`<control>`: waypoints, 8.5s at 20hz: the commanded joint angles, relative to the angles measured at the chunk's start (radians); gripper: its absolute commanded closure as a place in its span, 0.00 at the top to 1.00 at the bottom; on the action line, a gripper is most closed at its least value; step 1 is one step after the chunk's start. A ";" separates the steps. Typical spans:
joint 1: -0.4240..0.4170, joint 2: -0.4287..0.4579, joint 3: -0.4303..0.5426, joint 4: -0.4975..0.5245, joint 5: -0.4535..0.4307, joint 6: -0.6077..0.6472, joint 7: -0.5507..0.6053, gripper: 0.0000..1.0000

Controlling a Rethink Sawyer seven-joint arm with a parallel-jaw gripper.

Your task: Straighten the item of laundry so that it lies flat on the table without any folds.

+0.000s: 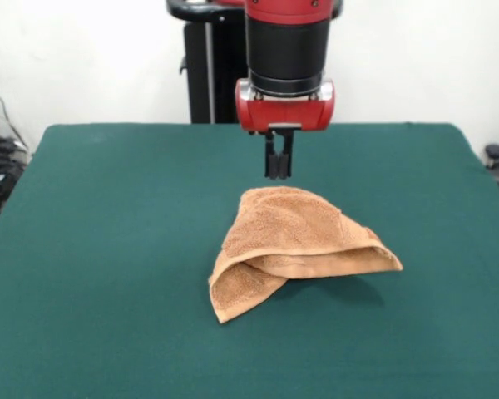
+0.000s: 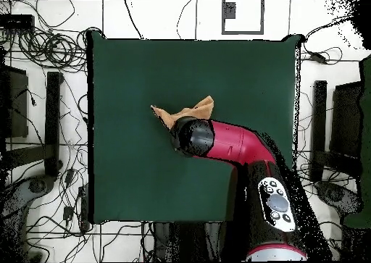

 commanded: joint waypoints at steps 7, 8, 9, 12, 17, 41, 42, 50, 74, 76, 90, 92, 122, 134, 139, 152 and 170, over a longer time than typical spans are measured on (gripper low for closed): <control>-0.015 0.009 0.036 -0.028 -0.055 0.122 0.026 0.00; -0.017 0.012 0.040 -0.022 -0.053 0.099 0.033 0.00; -0.016 0.016 0.039 -0.017 -0.048 0.095 0.044 0.00; -0.012 0.036 0.034 -0.018 -0.042 0.077 0.067 0.00; -0.015 0.081 0.054 -0.016 -0.035 0.020 0.078 0.00; 0.039 0.188 0.024 -0.102 -0.019 -0.113 0.145 0.00; 0.041 0.192 0.022 -0.110 -0.014 -0.099 0.145 0.00; 0.040 0.198 0.026 -0.110 -0.012 -0.098 0.142 0.00; 0.035 0.186 0.035 -0.113 -0.024 -0.113 0.122 0.00; 0.033 0.185 0.038 -0.116 -0.020 -0.108 0.122 0.00; 0.015 0.155 0.063 -0.087 -0.015 -0.167 0.126 0.00; 0.034 0.156 0.040 -0.106 -0.023 -0.141 0.127 0.00; 0.027 0.097 0.064 -0.068 -0.046 -0.216 0.097 0.00; 0.025 0.092 0.067 -0.061 -0.028 -0.198 0.103 0.00; 0.044 0.101 0.041 -0.080 -0.049 -0.183 0.090 0.00; 0.058 0.102 0.020 -0.090 -0.050 -0.154 0.090 0.00; 0.112 0.166 -0.058 -0.199 -0.009 0.384 0.113 0.00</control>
